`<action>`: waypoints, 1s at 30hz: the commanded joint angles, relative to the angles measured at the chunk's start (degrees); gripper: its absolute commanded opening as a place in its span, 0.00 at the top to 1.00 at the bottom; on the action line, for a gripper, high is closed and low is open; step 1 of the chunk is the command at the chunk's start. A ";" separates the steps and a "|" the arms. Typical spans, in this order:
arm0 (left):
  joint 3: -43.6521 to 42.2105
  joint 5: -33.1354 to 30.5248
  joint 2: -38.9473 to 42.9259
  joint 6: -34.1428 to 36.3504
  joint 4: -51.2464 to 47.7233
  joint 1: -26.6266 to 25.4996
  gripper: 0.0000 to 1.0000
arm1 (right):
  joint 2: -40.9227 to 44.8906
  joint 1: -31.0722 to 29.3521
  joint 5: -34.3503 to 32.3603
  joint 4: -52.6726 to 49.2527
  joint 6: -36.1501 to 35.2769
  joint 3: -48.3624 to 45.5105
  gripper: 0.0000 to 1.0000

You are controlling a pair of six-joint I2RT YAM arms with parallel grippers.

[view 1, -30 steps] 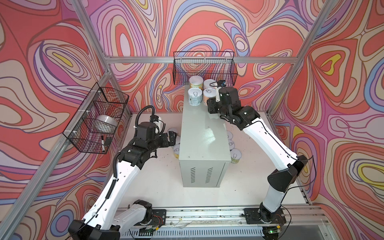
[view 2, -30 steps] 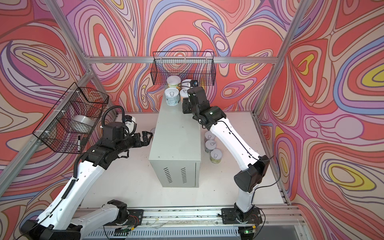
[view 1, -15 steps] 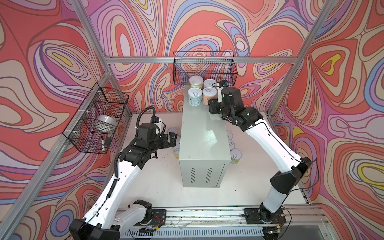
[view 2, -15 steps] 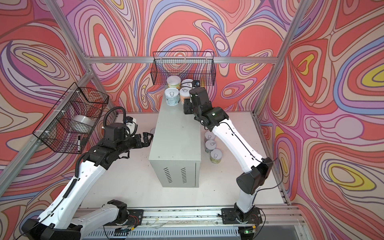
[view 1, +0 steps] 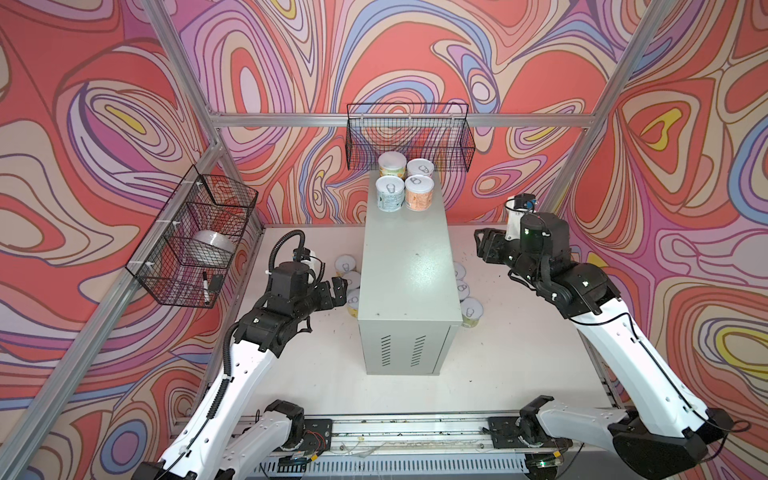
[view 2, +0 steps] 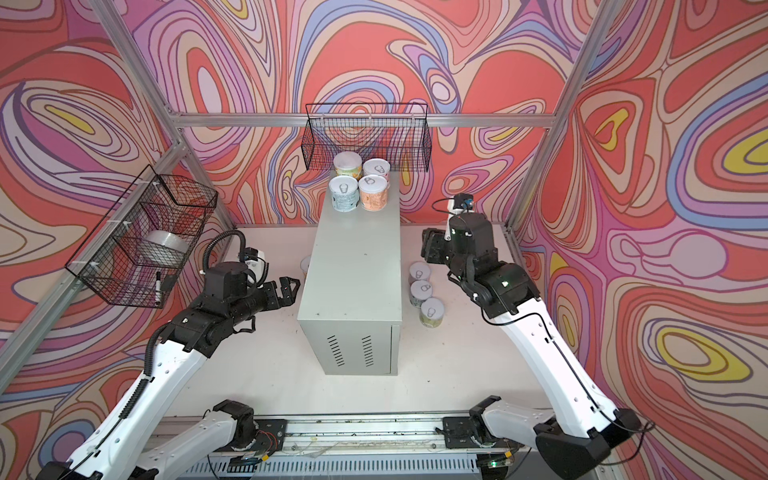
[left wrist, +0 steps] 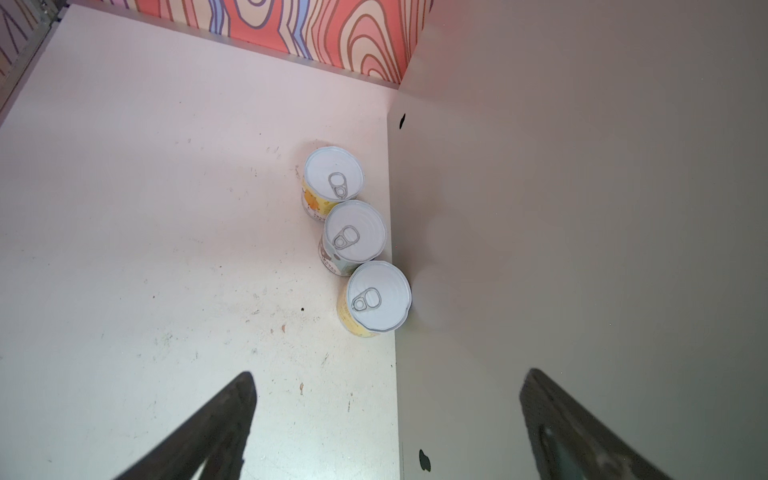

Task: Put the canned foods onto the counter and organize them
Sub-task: 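Withdraw the right gripper down beside the box toward the small cans, then lower the right gripper and close it on the green-labelled small can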

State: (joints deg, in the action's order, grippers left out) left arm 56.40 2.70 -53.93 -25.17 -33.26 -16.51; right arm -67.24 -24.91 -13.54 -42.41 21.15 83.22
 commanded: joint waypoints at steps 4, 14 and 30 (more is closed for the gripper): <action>-4.99 -0.09 3.89 -3.68 -1.62 0.20 0.00 | 5.51 2.27 2.91 -2.34 5.76 -12.19 0.29; -10.52 0.37 6.00 -6.03 -0.15 0.19 0.00 | 8.07 2.78 1.63 -0.82 7.38 -24.41 0.15; -12.34 2.92 3.56 -6.70 3.25 0.17 0.00 | 7.89 2.84 2.25 4.29 12.50 -35.82 0.12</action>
State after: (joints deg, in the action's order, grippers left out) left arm 44.66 4.95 -49.28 -31.38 -31.70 -16.49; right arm -59.05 -22.41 -10.66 -40.36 31.97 48.05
